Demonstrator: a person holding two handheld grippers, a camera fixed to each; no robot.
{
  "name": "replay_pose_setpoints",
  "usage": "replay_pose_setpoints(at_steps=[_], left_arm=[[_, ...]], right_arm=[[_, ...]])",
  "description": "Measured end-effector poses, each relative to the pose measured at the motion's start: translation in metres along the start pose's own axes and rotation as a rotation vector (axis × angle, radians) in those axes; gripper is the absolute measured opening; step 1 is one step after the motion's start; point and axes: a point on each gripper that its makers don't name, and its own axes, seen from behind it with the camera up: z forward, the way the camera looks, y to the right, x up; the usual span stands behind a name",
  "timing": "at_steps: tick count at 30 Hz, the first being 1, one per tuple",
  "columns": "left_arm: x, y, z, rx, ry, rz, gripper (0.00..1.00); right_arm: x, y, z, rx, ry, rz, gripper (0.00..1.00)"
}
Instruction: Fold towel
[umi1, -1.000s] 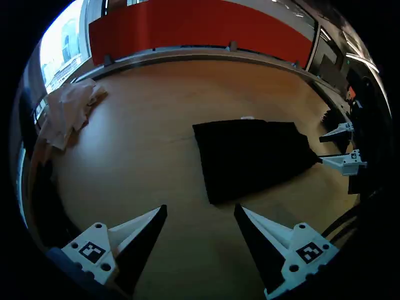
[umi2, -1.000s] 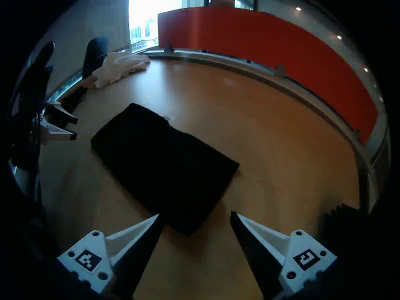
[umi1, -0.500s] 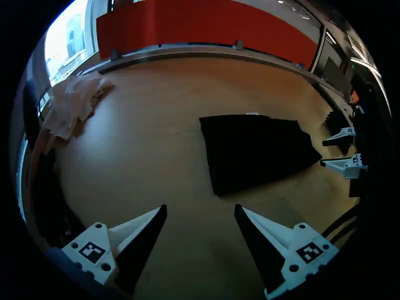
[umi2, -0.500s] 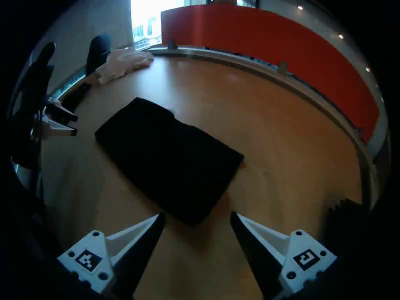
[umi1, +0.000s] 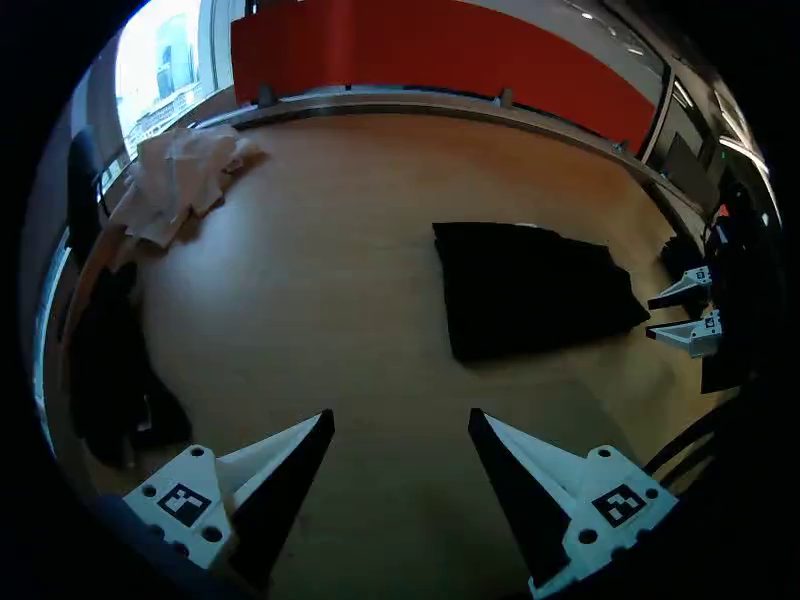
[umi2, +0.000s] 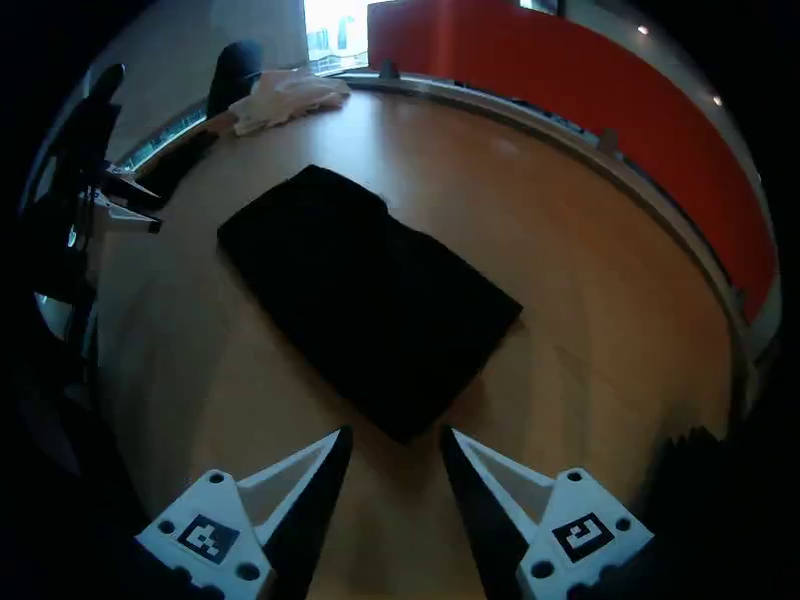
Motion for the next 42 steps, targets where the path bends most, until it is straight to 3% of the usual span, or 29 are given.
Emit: replay_pose_setpoints(at_steps=[5, 12, 19, 29, 42], left_arm=[[-0.011, -0.008, -0.007, 0.015, -0.008, -0.024, 1.0], [-0.02, -0.014, -0.013, 0.027, -0.017, -0.045, 1.0], [-0.024, -0.015, -0.014, 0.027, -0.02, -0.051, 1.0], [-0.025, -0.015, -0.013, 0.026, -0.022, -0.052, 1.0], [-0.023, -0.017, -0.014, 0.023, -0.016, -0.058, 1.0]], right_arm=[[-0.002, 0.002, 0.001, 0.007, -0.02, -0.011, 0.64], [-0.003, 0.004, 0.005, 0.019, -0.031, -0.008, 0.39], [-0.004, 0.005, 0.007, 0.026, -0.035, -0.017, 0.34], [0.0, 0.007, 0.008, 0.026, -0.032, -0.022, 0.04], [0.036, 0.008, -0.006, 0.014, 0.03, -0.06, 0.04]])
